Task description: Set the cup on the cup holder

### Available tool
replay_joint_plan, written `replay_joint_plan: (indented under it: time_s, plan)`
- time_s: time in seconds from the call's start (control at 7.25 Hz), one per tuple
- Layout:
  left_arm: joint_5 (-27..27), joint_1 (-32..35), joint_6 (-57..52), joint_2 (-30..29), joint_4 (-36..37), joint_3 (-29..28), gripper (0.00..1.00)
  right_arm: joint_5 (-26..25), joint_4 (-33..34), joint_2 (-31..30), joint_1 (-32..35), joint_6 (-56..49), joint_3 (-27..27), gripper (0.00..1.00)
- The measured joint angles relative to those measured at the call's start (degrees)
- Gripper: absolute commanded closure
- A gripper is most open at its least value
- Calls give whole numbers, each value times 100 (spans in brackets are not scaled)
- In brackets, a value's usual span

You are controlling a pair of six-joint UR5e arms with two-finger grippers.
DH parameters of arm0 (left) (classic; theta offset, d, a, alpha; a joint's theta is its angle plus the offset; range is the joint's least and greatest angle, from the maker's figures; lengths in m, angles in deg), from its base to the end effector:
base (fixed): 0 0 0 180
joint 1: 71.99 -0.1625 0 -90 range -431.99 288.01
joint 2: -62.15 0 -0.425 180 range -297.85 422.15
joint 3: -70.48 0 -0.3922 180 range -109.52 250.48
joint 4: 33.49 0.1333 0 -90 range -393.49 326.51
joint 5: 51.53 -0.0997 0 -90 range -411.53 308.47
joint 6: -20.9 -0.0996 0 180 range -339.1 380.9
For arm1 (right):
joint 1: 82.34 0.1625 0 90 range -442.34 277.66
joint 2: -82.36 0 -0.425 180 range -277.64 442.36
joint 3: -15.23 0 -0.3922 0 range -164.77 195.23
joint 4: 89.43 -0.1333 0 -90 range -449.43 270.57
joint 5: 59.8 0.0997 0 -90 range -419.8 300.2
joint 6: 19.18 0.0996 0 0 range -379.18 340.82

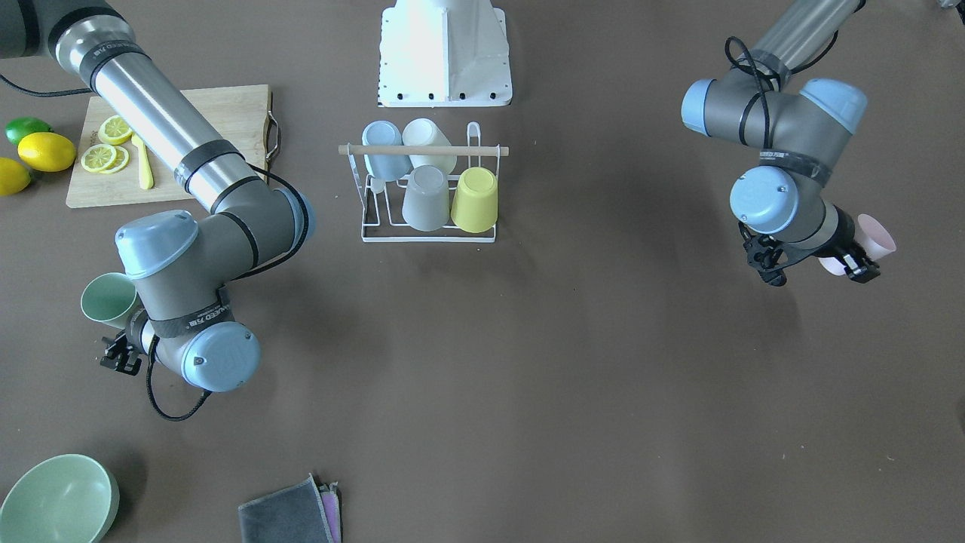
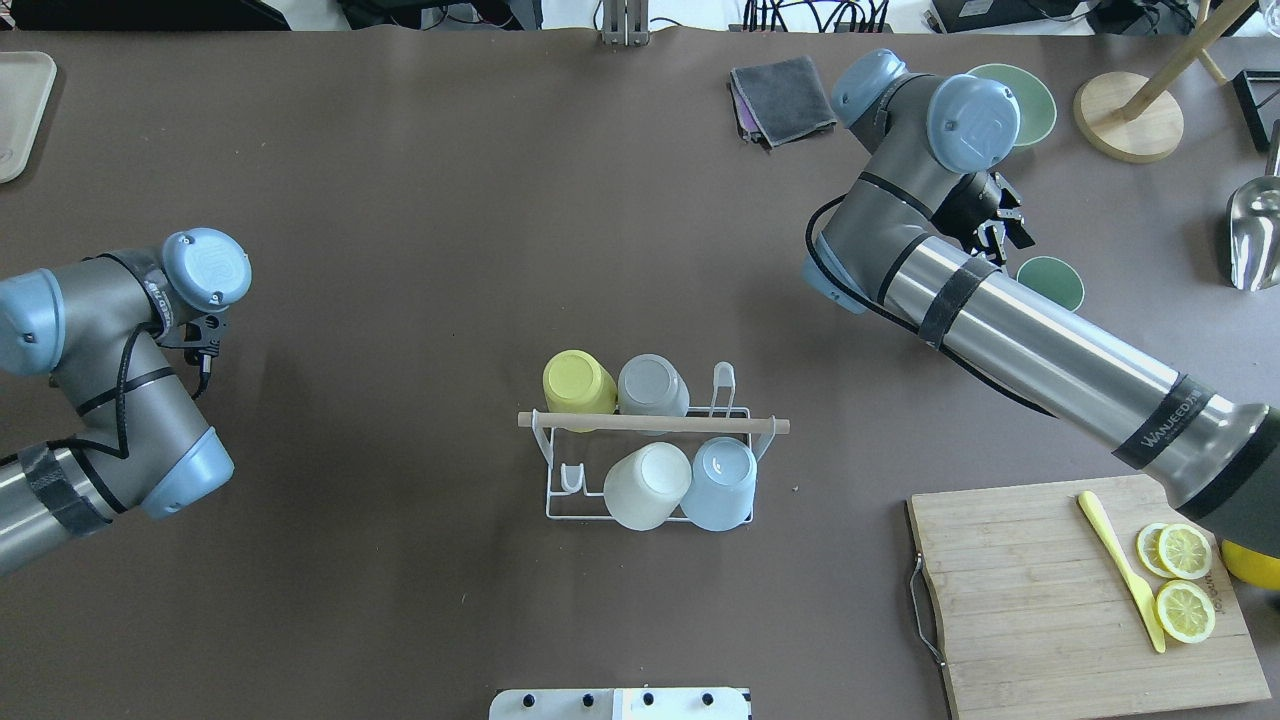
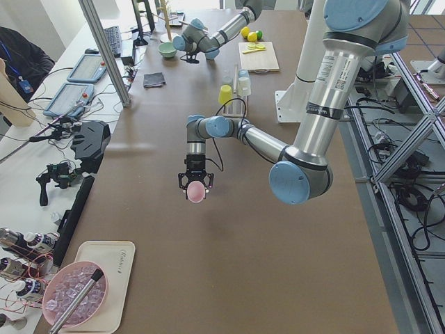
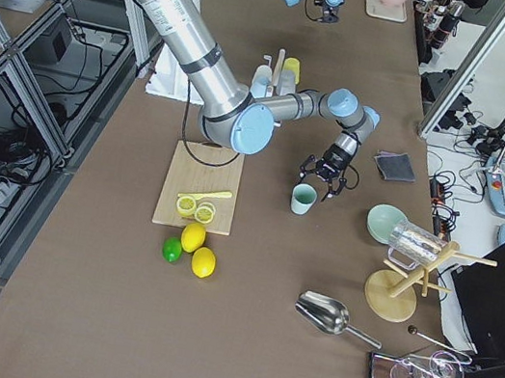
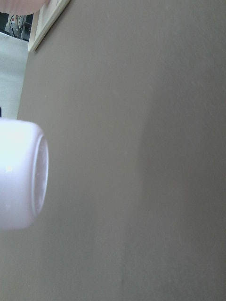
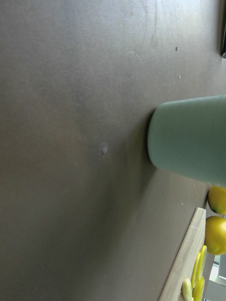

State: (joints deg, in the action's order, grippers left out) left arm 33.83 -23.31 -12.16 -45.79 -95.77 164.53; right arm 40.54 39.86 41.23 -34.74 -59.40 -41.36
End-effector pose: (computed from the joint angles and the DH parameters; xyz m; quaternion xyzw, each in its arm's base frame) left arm 0.2793 -0.5318 0.5287 -0.0469 -0.0439 0.6048 0.7938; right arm -0.4203 -0.6315 0.4674 -0.2073 -0.0842 -0.6293 0.7443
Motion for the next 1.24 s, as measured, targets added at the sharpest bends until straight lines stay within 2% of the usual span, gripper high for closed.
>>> replay_joint_plan:
  time_s: [0.41,0.69,0.97,1.24]
  plan:
    - [429,654,72,-55,-175,834,45,5,40,61,-27,-31,237,0]
    - [500,864,426,-87,-501,1216,47,8,160,99,-34,-60,335,0]
    - [575,988,540,11,-1012,1387,46,7,278,235,-38,-59,537,0]
    - [1055,1014,604,294,-2126,1357,48,-44,340,269,-46,-42,614,0]
